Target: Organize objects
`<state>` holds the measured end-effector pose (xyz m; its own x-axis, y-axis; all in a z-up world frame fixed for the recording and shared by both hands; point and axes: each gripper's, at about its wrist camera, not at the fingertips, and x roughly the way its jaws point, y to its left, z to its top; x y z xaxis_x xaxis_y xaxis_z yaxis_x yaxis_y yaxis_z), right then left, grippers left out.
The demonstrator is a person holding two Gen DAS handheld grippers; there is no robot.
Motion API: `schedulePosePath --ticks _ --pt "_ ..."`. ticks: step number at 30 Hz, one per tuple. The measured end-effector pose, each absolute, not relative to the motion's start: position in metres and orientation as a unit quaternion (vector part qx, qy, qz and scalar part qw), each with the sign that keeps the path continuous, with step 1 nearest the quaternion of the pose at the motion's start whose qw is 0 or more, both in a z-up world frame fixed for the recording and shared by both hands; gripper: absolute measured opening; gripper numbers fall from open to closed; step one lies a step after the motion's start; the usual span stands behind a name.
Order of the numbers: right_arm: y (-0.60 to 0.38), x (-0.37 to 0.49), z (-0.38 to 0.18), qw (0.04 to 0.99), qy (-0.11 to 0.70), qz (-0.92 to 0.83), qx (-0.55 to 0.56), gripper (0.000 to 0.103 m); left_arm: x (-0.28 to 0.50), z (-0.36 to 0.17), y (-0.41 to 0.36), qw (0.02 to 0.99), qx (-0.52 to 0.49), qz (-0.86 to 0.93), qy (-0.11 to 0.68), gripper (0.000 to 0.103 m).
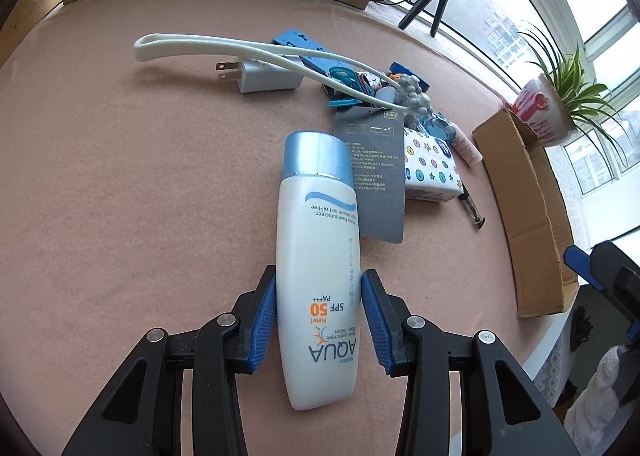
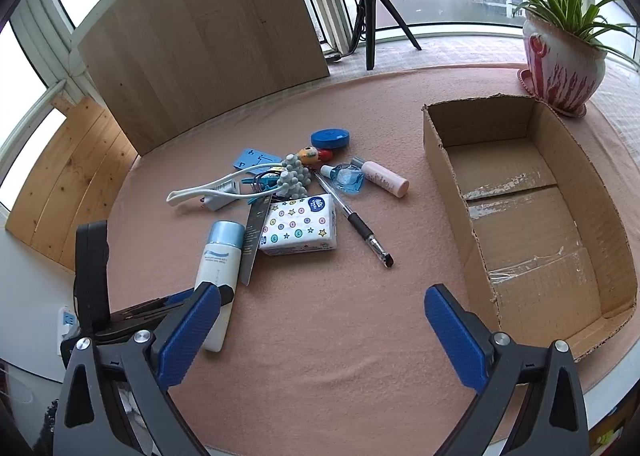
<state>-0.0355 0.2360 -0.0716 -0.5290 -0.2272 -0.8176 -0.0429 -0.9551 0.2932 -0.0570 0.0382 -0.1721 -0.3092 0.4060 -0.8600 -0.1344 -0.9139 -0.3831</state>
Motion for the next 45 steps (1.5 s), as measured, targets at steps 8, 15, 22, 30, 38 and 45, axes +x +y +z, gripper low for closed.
schedulePosePath --ticks 8,15,22,30,38,45 --pt "0.222 -0.056 -0.102 0.106 -0.175 -0.825 0.526 0.092 -0.024 -0.169 0.034 0.146 -0.557 0.812 -0.097 0.068" --pt "0.189 -0.074 -0.131 0.159 -0.166 -0.79 0.568 0.07 -0.024 -0.166 0.021 0.147 -0.557 0.81 -0.104 0.067" --pt "0.159 -0.086 -0.151 0.195 -0.171 -0.758 0.598 0.055 -0.027 -0.17 0.029 0.171 -0.563 0.8 -0.118 0.058" --pt "0.145 -0.091 -0.169 0.218 -0.179 -0.731 0.621 0.051 -0.031 -0.174 0.03 0.174 -0.563 0.795 -0.146 0.047" --pt "0.137 -0.091 -0.167 0.233 -0.167 -0.729 0.621 0.037 -0.031 -0.174 0.036 0.168 -0.561 0.795 -0.156 0.047" --pt "0.143 -0.085 -0.155 0.235 -0.16 -0.738 0.612 0.037 -0.026 -0.159 0.047 0.169 -0.549 0.803 -0.155 0.047"
